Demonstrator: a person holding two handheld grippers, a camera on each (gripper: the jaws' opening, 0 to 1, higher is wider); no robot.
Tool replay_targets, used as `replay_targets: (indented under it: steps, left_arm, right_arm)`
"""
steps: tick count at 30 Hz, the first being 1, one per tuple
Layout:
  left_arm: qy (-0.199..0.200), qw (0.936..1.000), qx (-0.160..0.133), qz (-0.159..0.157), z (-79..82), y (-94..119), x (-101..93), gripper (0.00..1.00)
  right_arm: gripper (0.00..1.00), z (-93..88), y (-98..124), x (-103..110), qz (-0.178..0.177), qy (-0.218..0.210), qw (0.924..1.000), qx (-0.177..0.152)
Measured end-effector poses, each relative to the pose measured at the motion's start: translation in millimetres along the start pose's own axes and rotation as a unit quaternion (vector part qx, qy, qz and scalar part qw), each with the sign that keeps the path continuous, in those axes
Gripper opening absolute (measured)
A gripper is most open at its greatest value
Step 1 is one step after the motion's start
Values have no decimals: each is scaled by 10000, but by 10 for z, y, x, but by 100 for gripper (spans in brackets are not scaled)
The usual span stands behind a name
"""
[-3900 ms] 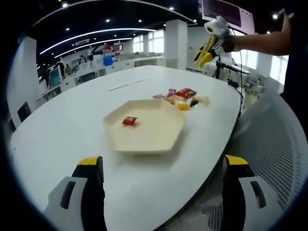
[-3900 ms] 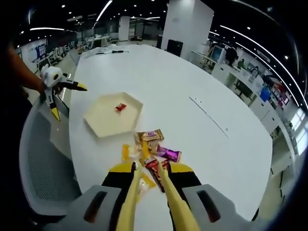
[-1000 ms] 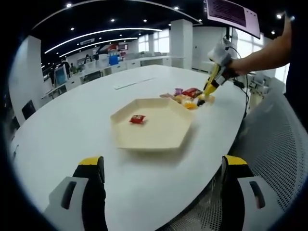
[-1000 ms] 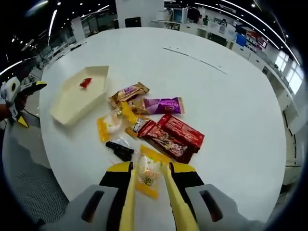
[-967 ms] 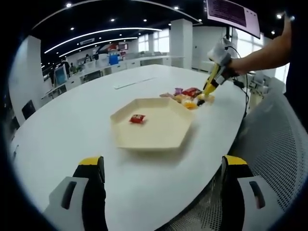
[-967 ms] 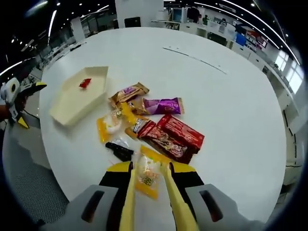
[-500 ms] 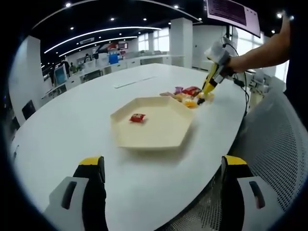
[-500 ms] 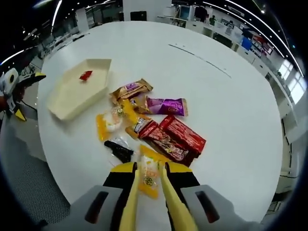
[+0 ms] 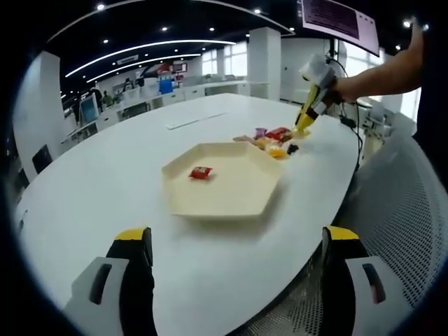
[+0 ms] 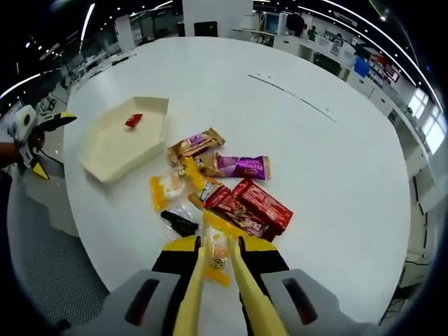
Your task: Place the target food into the container with the food tongs after gripping and lifting it, then release it inside without dropping or visibly crushing the food.
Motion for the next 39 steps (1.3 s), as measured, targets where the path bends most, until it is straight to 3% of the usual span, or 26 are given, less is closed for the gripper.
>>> replay_targets:
  steps: [6,18,39]
  left_arm:
    - [-5,10000,-21,-12,5,2,1,97]
    - [82,9999,-117,-26,16,9,7,99]
    - [107,9996,-248,23,44,26,19,99]
  right_arm:
    - [20,137,141,-18,6,89,9999,-129]
    - [20,340,214,37,133,415,9989,-155]
    - [20,1059,288,347,458,1333,9895,-321]
Point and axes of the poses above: the point that each gripper's makers call its tool centre point, and the gripper's own axes: y roughly backward along the fingers, x roughly to its left, z roughly out of its top, the point moved 8 cm from there along y, roughly backward along the fingers
